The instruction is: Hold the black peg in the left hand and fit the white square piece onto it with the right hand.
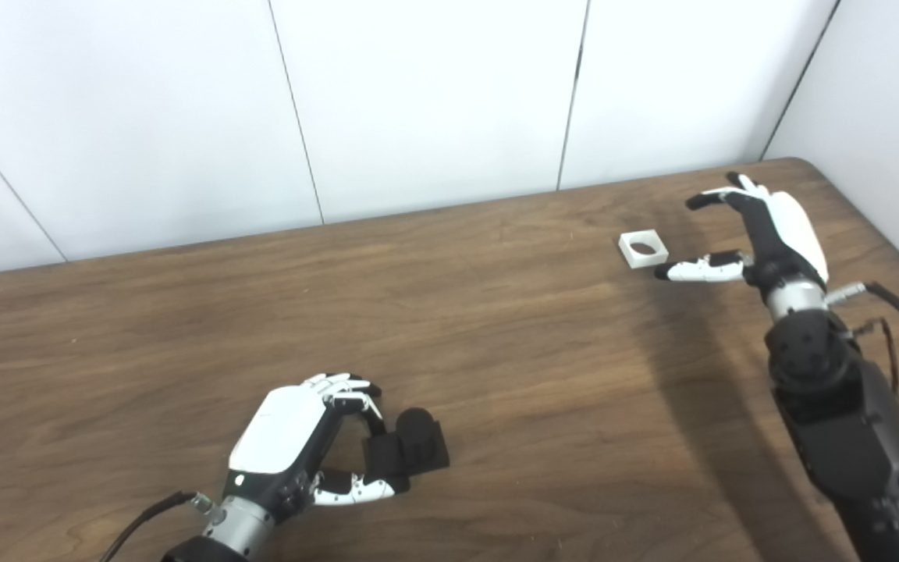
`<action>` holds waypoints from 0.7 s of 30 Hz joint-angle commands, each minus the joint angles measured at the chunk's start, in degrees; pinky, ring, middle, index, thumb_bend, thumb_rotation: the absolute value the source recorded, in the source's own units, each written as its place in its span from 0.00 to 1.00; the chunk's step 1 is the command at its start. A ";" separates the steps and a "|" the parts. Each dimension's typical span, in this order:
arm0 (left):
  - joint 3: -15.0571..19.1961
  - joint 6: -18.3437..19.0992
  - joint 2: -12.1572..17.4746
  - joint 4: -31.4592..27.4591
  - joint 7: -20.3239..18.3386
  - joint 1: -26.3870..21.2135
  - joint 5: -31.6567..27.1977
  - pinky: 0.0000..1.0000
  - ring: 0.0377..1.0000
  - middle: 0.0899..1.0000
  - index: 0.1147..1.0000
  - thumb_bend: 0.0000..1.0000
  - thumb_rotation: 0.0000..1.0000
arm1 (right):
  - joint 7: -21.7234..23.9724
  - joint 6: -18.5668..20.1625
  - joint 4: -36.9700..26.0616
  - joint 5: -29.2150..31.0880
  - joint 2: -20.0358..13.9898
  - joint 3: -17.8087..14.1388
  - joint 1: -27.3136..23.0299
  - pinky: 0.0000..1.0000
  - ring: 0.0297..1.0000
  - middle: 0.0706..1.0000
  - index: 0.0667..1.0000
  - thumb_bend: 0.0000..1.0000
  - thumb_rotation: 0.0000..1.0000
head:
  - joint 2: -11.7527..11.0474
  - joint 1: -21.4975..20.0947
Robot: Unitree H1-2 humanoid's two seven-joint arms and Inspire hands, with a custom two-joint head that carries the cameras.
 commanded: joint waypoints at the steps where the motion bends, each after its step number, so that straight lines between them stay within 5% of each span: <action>1: -1.03 0.04 1.45 0.91 -4.06 2.20 0.40 0.87 0.82 0.75 0.42 0.52 0.05 | 1.04 -0.17 0.83 -2.10 -3.22 1.04 -4.11 0.96 1.00 0.96 0.66 0.90 0.16 | 0.03 -0.15; 12: -0.90 -0.09 1.63 1.03 -4.38 2.29 0.23 0.87 0.82 0.75 0.42 0.52 0.05 | 8.81 -1.73 11.42 -6.72 -9.59 11.15 -13.58 1.00 1.00 0.96 0.69 0.89 0.21 | -0.04 -0.87; 21: -0.93 -0.62 1.54 1.24 -4.26 2.19 0.26 0.87 0.82 0.75 0.42 0.52 0.05 | 13.46 -2.39 16.01 -9.75 -11.25 16.47 -17.62 1.00 0.99 0.93 0.68 0.90 0.18 | 0.11 -0.89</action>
